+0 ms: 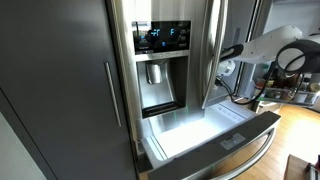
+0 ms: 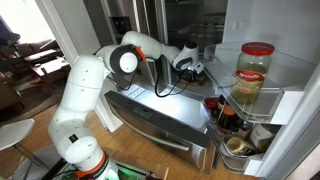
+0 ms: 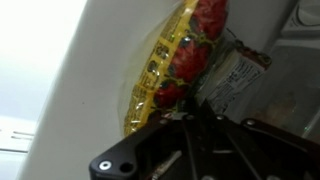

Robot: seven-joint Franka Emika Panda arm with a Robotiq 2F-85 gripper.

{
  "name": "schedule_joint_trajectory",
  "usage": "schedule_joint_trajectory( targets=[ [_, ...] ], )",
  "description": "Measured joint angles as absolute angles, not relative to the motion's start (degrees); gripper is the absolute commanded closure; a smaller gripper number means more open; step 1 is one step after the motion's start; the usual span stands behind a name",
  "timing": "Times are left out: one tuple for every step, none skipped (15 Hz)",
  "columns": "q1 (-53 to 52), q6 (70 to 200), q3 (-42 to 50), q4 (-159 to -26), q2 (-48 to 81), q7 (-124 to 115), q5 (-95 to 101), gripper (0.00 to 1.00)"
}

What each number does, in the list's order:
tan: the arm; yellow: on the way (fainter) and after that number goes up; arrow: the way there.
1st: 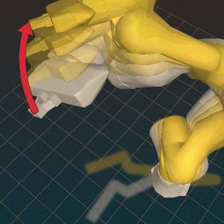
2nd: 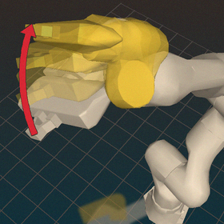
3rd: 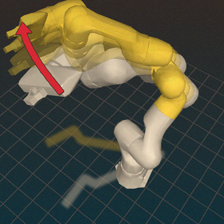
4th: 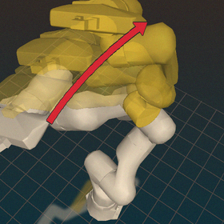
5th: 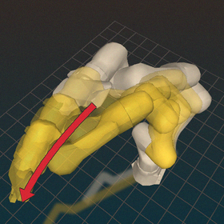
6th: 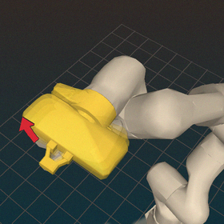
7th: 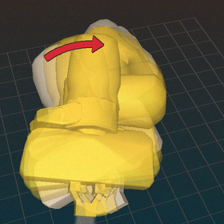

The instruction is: Put the packet in the fridge drawer

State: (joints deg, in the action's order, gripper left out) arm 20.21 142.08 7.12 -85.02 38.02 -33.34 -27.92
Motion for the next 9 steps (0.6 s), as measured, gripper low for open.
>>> schedule_joint_trajectory(
  targets=[
    [20.33,140.93,7.14,-84.69,38.01,-33.39,-28.15,1.00],
    [20.45,139.83,7.17,-84.45,38.01,-33.43,-28.28,1.00],
    [20.52,138.69,7.28,-84.28,37.94,-33.50,-28.32,1.00],
    [20.58,137.55,7.36,-84.21,37.80,-33.50,-28.33,1.00],
    [20.65,136.46,7.41,-84.21,37.60,-33.50,-28.33,1.00],
    [20.67,135.17,7.54,-84.21,37.37,-33.53,-28.33,1.00],
    [20.67,133.99,7.69,-84.22,37.12,-33.53,-28.33,1.00],
    [20.67,132.88,7.83,-84.24,36.89,-33.53,-28.33,1.00],
    [20.67,131.95,7.92,-84.30,36.66,-33.53,-28.33,1.00]
  ],
)
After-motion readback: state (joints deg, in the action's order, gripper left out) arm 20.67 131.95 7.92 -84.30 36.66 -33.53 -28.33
